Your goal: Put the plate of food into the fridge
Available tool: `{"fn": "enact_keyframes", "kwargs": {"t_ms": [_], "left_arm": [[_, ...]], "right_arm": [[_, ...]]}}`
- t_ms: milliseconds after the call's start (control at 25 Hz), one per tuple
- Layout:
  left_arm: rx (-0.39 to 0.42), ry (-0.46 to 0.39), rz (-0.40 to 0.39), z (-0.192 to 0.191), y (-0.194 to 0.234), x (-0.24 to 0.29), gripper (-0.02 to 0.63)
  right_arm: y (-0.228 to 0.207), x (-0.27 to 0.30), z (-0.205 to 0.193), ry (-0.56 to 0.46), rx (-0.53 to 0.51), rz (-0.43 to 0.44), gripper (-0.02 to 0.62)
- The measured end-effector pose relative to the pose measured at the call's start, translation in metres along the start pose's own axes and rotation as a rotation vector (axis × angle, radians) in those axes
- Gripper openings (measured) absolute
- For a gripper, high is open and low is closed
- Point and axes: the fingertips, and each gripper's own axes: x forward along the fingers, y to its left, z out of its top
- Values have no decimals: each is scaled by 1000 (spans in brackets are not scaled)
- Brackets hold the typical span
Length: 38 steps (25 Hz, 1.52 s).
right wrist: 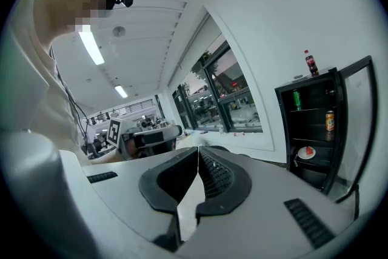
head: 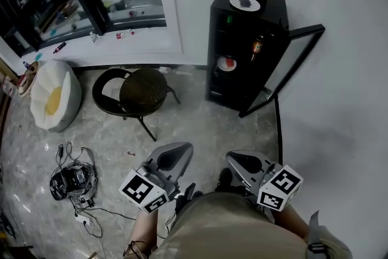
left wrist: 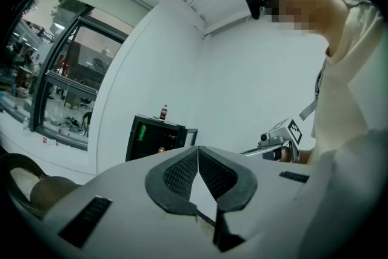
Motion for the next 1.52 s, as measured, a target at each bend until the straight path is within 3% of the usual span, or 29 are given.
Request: {"fn": "enact_keyframes", "kwargs": {"t_ms": [320, 560, 720, 1040, 1160, 1360, 1520], "left_arm": [[39, 27, -21, 13, -19, 90, 11], [86, 54, 2, 16, -30, 146, 11], [137, 88, 56, 14, -27, 157, 11], [133, 115, 146, 4, -15, 157, 11], [131, 115, 122, 3, -13, 170, 11], [176, 119, 31, 8, -17, 196, 11], [203, 132, -6, 12, -16, 208, 11]], "right_arm": [[-75, -39, 20, -14, 17, -6, 23], [-123, -57, 28, -12, 38, 43, 23], [-138, -53, 30, -13, 50, 88, 23], [-141, -40, 34, 0, 24, 179, 23], [-153, -44, 36, -10, 36, 149, 23], [-186, -53, 33, -34, 77, 27, 23], [-196, -52, 35, -41, 97, -6, 23]]}}
